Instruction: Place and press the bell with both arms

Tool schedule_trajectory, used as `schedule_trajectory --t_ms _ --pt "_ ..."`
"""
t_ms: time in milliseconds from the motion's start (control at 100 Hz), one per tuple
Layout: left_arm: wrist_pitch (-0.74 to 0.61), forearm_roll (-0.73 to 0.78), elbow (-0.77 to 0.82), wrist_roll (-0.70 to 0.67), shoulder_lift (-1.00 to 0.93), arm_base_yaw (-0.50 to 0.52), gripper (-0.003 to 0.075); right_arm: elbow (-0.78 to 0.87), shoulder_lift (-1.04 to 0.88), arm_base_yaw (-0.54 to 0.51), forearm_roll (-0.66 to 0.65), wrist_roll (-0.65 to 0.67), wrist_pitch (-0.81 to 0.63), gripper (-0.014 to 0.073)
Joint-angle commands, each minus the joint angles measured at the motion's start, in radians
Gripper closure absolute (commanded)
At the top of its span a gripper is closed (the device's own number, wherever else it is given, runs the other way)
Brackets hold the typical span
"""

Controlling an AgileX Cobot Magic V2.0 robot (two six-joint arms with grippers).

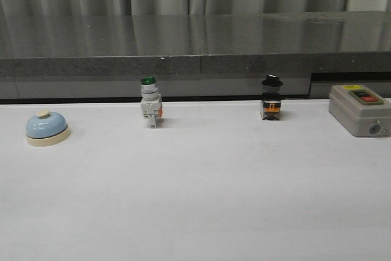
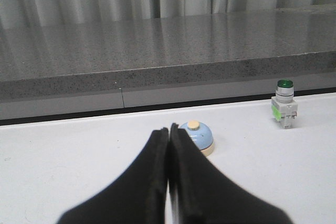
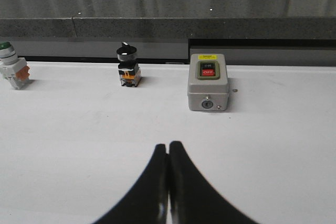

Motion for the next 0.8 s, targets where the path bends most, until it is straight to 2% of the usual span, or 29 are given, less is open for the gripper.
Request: schedule_trajectory --t_ms 0,450,620,790 --pt "-0.082 -0.002 0.040 -0.008 -0.025 0.002 0.0740 -0.014 -0.016 -0.003 -0.007 -0.009 -0.088 0.0654" --pt "-0.065 -0.008 0.029 -0.008 -0.025 0.002 0.0739 -0.014 -0.016 -0.003 -0.007 -0.009 -0.088 0.0654" --pt "0.007 -0.025 -0.044 -0.008 -0.002 0.002 0.0739 -0.014 -0.016 -0.003 -0.007 -0.009 -0.088 0.0654" --pt "0.037 -0.092 -0.132 -0.008 0.116 0.002 0.0739 -0.014 -0.016 -0.003 -0.007 -0.009 -0.088 0.0654"
